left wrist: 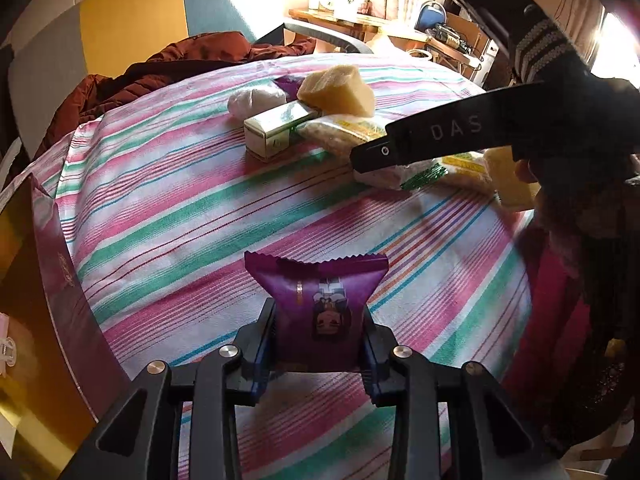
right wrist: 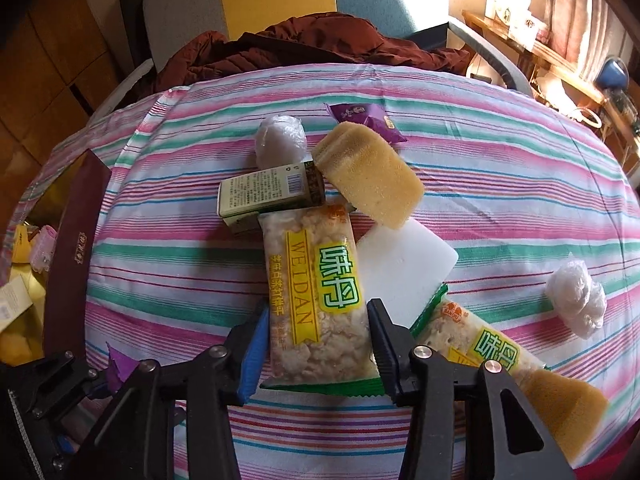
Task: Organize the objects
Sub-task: 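Grasp the WEIDAN snack bag with the right tool while the left tool holds the purple packet, then drop the purple packet into the tray with the left tool while the right tool drops the WEIDAN bag there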
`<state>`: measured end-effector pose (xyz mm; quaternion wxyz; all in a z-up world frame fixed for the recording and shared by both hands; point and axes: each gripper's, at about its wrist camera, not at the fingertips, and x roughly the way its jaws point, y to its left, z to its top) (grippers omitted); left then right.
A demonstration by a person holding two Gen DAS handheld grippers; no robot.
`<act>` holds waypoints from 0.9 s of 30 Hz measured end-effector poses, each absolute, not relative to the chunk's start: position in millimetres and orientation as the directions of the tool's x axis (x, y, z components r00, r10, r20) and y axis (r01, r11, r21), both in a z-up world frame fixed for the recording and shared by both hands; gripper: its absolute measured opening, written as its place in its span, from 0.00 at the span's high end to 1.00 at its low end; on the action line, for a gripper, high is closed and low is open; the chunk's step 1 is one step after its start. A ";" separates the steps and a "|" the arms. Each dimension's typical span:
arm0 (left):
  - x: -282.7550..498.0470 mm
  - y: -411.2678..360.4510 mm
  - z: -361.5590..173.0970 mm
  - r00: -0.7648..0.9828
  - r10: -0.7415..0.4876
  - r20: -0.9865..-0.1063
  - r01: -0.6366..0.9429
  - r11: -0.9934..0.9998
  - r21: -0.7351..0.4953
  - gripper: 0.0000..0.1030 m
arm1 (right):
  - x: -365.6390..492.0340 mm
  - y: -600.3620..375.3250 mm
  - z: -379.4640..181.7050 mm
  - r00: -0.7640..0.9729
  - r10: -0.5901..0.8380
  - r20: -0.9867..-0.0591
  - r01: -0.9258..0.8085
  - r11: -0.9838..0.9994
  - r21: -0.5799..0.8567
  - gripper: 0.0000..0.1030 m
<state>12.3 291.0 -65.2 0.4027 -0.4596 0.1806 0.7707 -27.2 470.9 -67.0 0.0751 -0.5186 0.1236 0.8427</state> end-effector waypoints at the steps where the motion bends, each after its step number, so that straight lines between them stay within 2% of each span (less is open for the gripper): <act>1: 14.9 288.8 -59.3 -0.264 0.462 -0.847 -0.790 -0.607 -0.085 0.65 | -24.5 472.7 -65.5 -0.456 -0.026 -0.890 -0.263 -0.951 0.163 0.54; 11: 24.8 241.3 -12.1 -0.326 0.536 -0.779 -0.763 -0.636 -0.119 0.65 | 6.3 449.6 -42.8 -0.528 -0.124 -0.840 -0.254 -0.921 0.295 0.56; 14: 19.0 225.5 -3.2 -0.352 0.543 -0.763 -0.740 -0.660 -0.128 0.65 | 15.6 436.3 -33.3 -0.559 -0.145 -0.816 -0.234 -0.917 0.323 0.65; 17: 10.1 209.9 -1.9 -0.374 0.530 -0.761 -0.707 -0.694 -0.137 0.65 | 15.6 418.4 -22.9 -0.573 -0.154 -0.805 -0.188 -0.931 0.312 0.65; 20: 4.5 192.0 -2.5 -0.391 0.525 -0.756 -0.677 -0.720 -0.151 0.65 | 9.6 407.0 -27.6 -0.541 -0.134 -0.830 -0.175 -0.948 0.267 0.65; 22: 1.4 178.4 -2.6 -0.401 0.520 -0.754 -0.655 -0.739 -0.161 0.65 | 8.0 406.6 -33.2 -0.525 -0.136 -0.840 -0.182 -0.947 0.266 0.57; 23: 0.3 173.6 -1.9 -0.407 0.519 -0.751 -0.646 -0.745 -0.165 0.65 | 7.8 407.5 -35.5 -0.518 -0.121 -0.847 -0.191 -0.948 0.253 0.42; 24: -1.6 167.3 -1.1 -0.415 0.518 -0.748 -0.635 -0.754 -0.170 0.65 | 7.5 409.3 -37.7 -0.510 -0.098 -0.855 -0.208 -0.950 0.233 0.19; 25: -3.2 162.5 -0.6 -0.419 0.519 -0.745 -0.627 -0.759 -0.176 0.65 | 7.5 412.0 -39.6 -0.502 -0.067 -0.862 -0.230 -0.951 0.208 0.10; 26: -4.4 158.1 -0.2 -0.422 0.519 -0.743 -0.617 -0.765 -0.184 0.65 | 7.2 415.1 -40.4 -0.497 -0.030 -0.867 -0.248 -0.953 0.175 0.05; 27: -5.6 154.1 0.2 -0.425 0.519 -0.742 -0.608 -0.771 -0.191 0.65 | 6.6 417.3 -41.8 -0.487 0.004 -0.873 -0.259 -0.956 0.139 0.05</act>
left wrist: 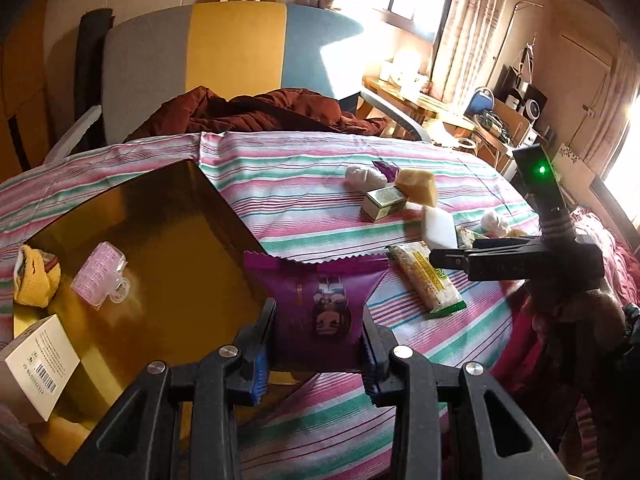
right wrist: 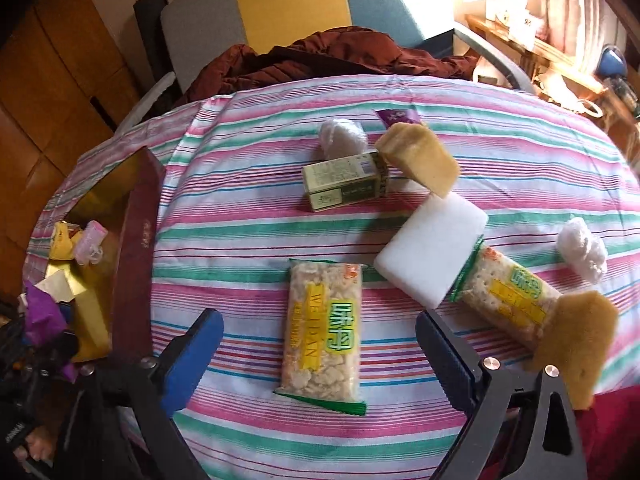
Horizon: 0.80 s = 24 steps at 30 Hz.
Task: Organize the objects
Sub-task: 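Drop the purple packet into the tray with the left tool while the right tool drops the WEIDAN bag there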
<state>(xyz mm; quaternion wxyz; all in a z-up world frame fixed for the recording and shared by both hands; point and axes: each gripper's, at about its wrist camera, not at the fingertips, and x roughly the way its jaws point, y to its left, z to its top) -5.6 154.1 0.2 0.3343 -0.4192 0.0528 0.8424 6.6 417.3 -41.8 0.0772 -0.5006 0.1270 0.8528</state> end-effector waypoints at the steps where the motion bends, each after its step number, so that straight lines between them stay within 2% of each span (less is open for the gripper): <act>1: -6.5 151.2 0.5 -0.428 0.519 -0.740 -0.601 -0.775 -0.196 0.65 | 5.2 419.3 -44.9 -0.473 0.014 -0.881 -0.261 -0.957 0.125 0.05; 5: -10.0 141.7 -0.3 -0.433 0.515 -0.740 -0.578 -0.788 -0.210 0.65 | -6.0 417.2 -66.0 -0.407 0.018 -0.913 -0.249 -0.964 0.092 0.03; 6: -10.5 139.8 -0.4 -0.434 0.515 -0.739 -0.576 -0.790 -0.212 0.65 | -8.8 414.6 -73.2 -0.386 0.027 -0.922 -0.244 -0.967 0.074 0.10; 7: -10.9 137.2 -0.3 -0.437 0.513 -0.739 -0.571 -0.793 -0.213 0.65 | -10.9 412.7 -79.8 -0.366 0.029 -0.930 -0.239 -0.969 0.064 0.22; 8: -11.3 134.6 -0.2 -0.441 0.510 -0.739 -0.565 -0.797 -0.213 0.65 | -12.7 409.7 -85.5 -0.353 0.019 -0.936 -0.230 -0.971 0.067 0.58; 10: -13.5 126.9 0.3 -0.449 0.505 -0.737 -0.549 -0.807 -0.219 0.65 | -11.8 402.7 -86.2 -0.358 0.032 -0.933 -0.212 -0.976 0.048 0.57; 16: -26.2 92.9 0.7 -0.496 0.460 -0.736 -0.462 -0.858 -0.225 0.65 | -7.4 392.4 -56.3 -0.446 -0.013 -0.895 -0.189 -0.976 0.108 0.58; 24: -37.9 41.8 -14.3 -0.518 0.397 -0.758 -0.334 -0.910 -0.248 0.65 | -28.1 331.6 -6.4 -0.552 -0.097 -0.828 -0.037 -0.989 0.140 0.58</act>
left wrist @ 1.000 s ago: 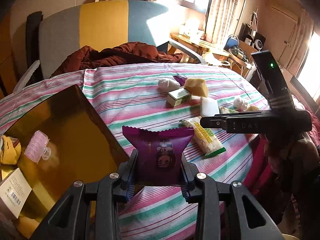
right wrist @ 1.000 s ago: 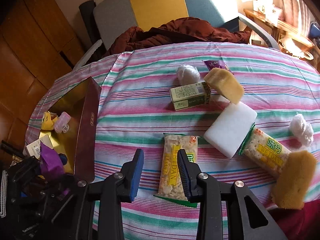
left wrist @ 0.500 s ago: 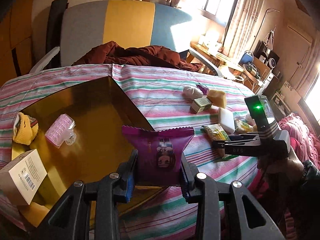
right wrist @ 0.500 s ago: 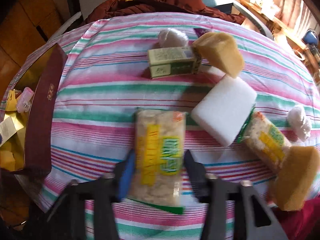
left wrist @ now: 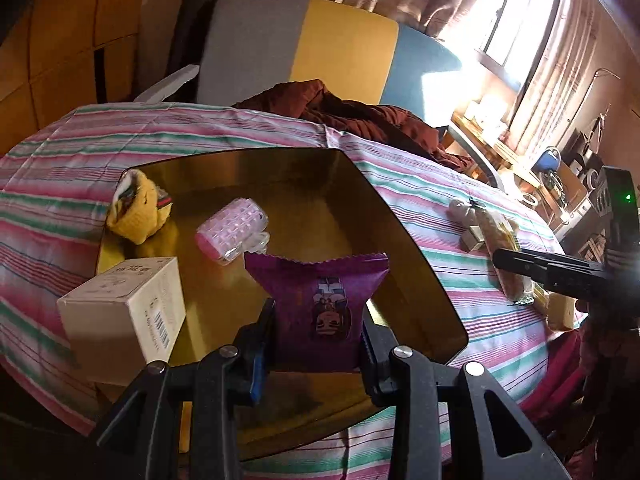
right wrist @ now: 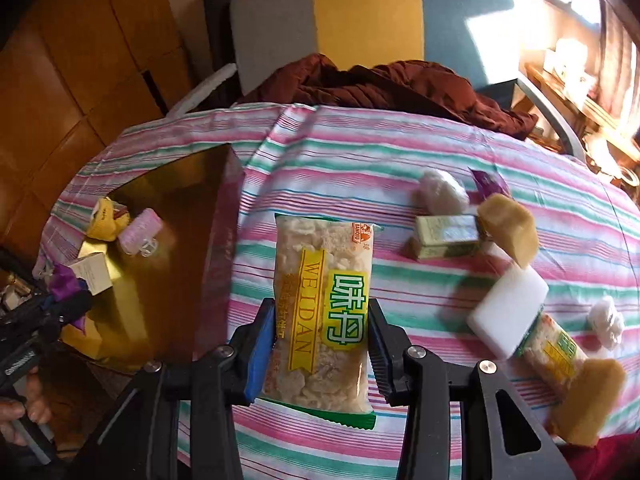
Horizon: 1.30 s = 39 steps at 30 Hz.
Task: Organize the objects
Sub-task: 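Drop the purple packet into the tray with the left tool while the right tool drops the WEIDAN bag there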
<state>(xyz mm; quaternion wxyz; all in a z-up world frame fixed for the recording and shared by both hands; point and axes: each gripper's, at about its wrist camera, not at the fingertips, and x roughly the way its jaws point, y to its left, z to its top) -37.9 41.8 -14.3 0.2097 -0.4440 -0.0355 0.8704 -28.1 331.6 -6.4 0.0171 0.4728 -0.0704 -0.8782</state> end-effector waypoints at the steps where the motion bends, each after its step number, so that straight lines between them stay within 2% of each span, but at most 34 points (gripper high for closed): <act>1: -38.7 38.1 -16.8 -0.515 0.394 -0.761 -0.325 -0.912 -0.251 0.65 | -30.7 322.1 -3.6 -0.555 -0.113 -0.824 -0.012 -0.990 0.144 0.58; 6: -52.5 31.0 -19.6 -0.518 0.378 -0.768 -0.296 -0.921 -0.254 0.64 | -52.5 268.6 -2.1 -0.526 -0.212 -0.823 0.112 -0.977 0.180 0.58; 9: -71.4 29.4 -19.5 -0.534 0.345 -0.772 -0.261 -0.936 -0.237 0.51 | -74.2 237.7 -4.8 -0.499 -0.253 -0.829 0.157 -0.967 0.201 0.58; 12: -83.6 23.8 -21.1 -0.537 0.336 -0.774 -0.223 -0.941 -0.254 0.50 | -101.5 220.0 -6.4 -0.500 -0.260 -0.826 0.128 -0.966 0.227 0.55; 13: -84.3 21.9 -21.6 -0.544 0.322 -0.775 -0.214 -0.946 -0.243 0.48 | -108.8 215.4 -6.0 -0.508 -0.256 -0.822 0.112 -0.966 0.232 0.52; 15: -83.0 16.8 -24.7 -0.545 0.311 -0.778 -0.201 -0.950 -0.239 0.45 | -116.1 206.6 -4.2 -0.522 -0.247 -0.816 0.096 -0.968 0.231 0.24; 17: -81.2 11.5 -29.2 -0.534 0.313 -0.786 -0.189 -0.950 -0.249 0.44 | -115.6 198.0 -3.4 -0.525 -0.263 -0.810 0.117 -0.964 0.238 0.18; 19: -78.2 6.2 -33.7 -0.527 0.308 -0.792 -0.170 -0.951 -0.257 0.44 | -111.4 191.4 -6.5 -0.515 -0.259 -0.817 0.134 -0.966 0.221 0.16; 24: -64.7 0.6 -32.7 -0.554 0.279 -0.785 -0.146 -0.960 -0.238 0.45 | -99.8 187.6 -19.0 -0.495 -0.238 -0.836 0.132 -0.971 0.198 0.00; 30: -52.9 0.9 -16.5 -0.624 0.224 -0.748 -0.142 -0.975 -0.173 0.44 | -78.1 177.0 -18.3 -0.558 -0.163 -0.814 0.146 -0.985 0.097 0.00; 39: -43.0 0.2 -7.7 -0.648 0.175 -0.741 -0.123 -0.984 -0.125 0.44 | -57.3 174.8 -8.0 -0.635 -0.077 -0.769 0.120 -0.993 0.001 0.00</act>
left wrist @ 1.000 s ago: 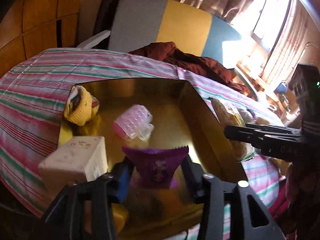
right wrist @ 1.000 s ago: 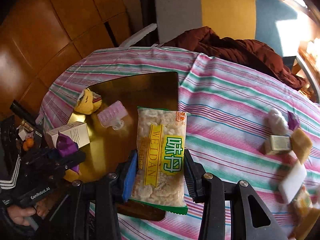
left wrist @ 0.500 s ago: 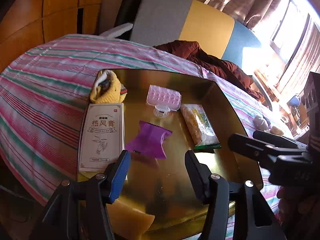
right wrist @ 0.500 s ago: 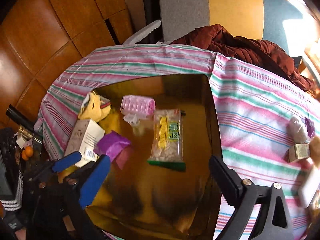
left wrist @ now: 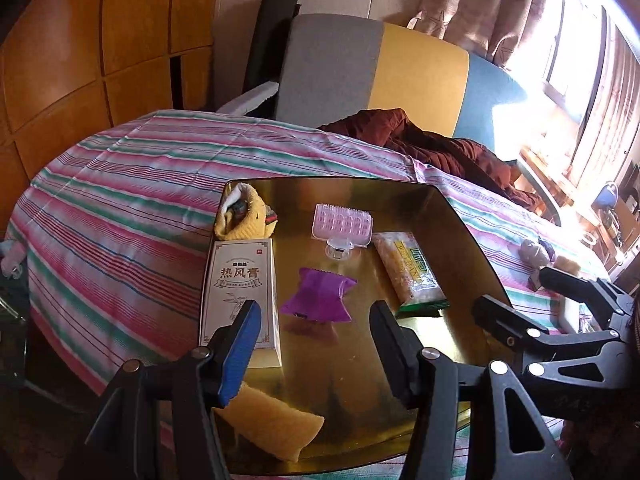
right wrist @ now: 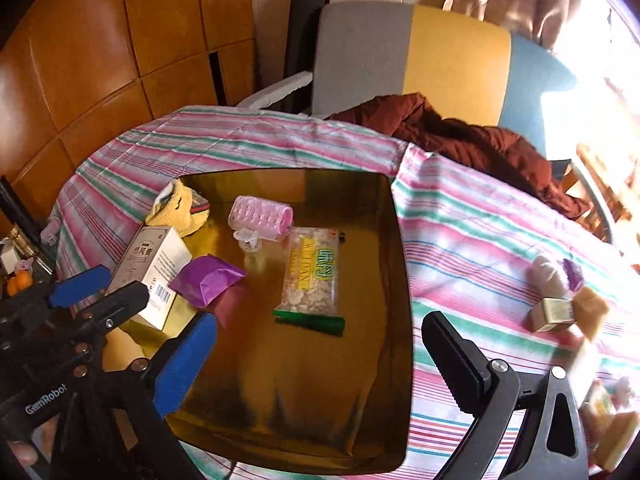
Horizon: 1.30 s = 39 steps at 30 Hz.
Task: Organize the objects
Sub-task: 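Drop the purple packet into the tray with the left tool while the right tool drops the WEIDAN bag there, then move both open tools back over the loose items on the cloth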
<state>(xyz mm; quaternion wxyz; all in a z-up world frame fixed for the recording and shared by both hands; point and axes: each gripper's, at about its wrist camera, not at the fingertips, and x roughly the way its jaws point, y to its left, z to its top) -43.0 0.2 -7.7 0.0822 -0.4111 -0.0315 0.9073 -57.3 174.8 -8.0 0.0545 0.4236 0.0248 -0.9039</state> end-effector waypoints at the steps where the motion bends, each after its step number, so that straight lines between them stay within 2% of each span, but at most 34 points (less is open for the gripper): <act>1: -42.8 2.4 -7.6 -0.649 0.172 -0.741 -0.124 -0.985 -0.121 0.44 | -55.4 175.5 -7.0 -0.642 -0.068 -0.764 0.115 -0.993 -0.008 0.00; 26: -19.9 46.5 11.3 -0.691 0.155 -0.706 -0.243 -0.970 0.025 0.44 | -33.8 219.5 -2.2 -0.689 0.018 -0.724 0.017 -0.999 -0.042 0.00; 39: -19.2 74.8 2.2 -0.637 0.208 -0.743 -0.344 -0.938 0.032 0.44 | -28.2 328.3 -13.6 -0.640 0.170 -0.749 -0.187 -0.980 -0.062 0.00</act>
